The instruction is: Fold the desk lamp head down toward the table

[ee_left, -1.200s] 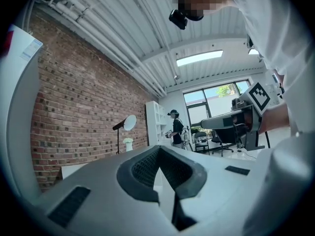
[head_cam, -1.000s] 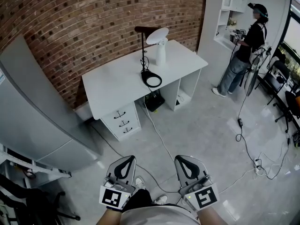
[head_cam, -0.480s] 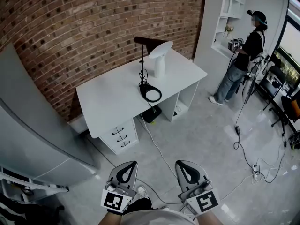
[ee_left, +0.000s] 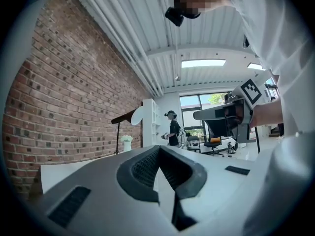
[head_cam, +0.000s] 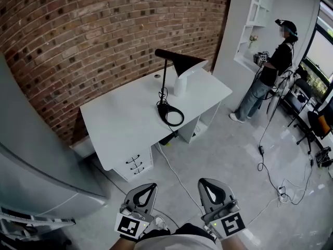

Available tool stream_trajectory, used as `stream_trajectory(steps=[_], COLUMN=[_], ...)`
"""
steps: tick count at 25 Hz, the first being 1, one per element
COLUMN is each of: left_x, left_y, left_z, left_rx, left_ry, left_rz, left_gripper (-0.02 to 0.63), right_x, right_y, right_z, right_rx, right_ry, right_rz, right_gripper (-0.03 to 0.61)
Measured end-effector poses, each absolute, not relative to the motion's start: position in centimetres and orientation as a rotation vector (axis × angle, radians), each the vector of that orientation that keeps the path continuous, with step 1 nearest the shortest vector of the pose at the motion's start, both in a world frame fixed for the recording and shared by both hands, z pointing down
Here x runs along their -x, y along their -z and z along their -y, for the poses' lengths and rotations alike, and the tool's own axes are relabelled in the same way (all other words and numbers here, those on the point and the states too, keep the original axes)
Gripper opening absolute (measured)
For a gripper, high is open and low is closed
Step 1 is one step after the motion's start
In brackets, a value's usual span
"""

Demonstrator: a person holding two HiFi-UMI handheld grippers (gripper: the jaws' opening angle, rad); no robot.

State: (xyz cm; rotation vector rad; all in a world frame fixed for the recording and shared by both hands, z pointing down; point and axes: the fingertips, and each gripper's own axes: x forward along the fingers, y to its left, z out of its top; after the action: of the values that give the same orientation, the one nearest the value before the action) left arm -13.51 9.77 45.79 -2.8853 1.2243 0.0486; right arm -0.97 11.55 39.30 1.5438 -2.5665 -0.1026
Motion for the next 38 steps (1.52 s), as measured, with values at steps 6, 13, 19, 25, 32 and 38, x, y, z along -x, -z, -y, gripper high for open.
stream_trajectory(steps=[6, 13, 19, 25, 32, 38], left_x=[14.4, 14.4, 13.6, 10.8, 7.0, 4.8], left_y=[-46.1, -46.2, -46.1, -45.7, -45.6, -44.9], left_z=[-8.1, -5.6, -2.1, 2.2, 6.7, 10.0], left_rx=[2.913, 2.917, 2.875, 2.866, 2.838, 2.767], left_ry=[-0.092, -0.108, -0.092, -0.082, -0.077, -0.041], left_rz=[-1.207, -1.213, -1.248, -1.286, -1.343, -1.431], left_gripper=[0.008, 0.008, 0.008, 0.008, 0.008, 0.008], right_x=[2.5, 2.7, 1.4, -1.5, -5.6, -8.1], right_y=[-38.9, -38.4, -37.7, -35.8, -34.7, -35.7], right_z=[-9.4, -6.3, -2.1, 2.9, 8.3, 11.8], right_rx=[-1.586, -1.552, -1.536, -1.496, -1.473, -1.403], right_ry=[0.072, 0.134, 0.156, 0.242, 0.269, 0.206], right_rz=[2.561, 2.581, 2.62, 2.653, 2.678, 2.733], right_gripper=[0.018, 0.018, 0.018, 0.018, 0.018, 0.018])
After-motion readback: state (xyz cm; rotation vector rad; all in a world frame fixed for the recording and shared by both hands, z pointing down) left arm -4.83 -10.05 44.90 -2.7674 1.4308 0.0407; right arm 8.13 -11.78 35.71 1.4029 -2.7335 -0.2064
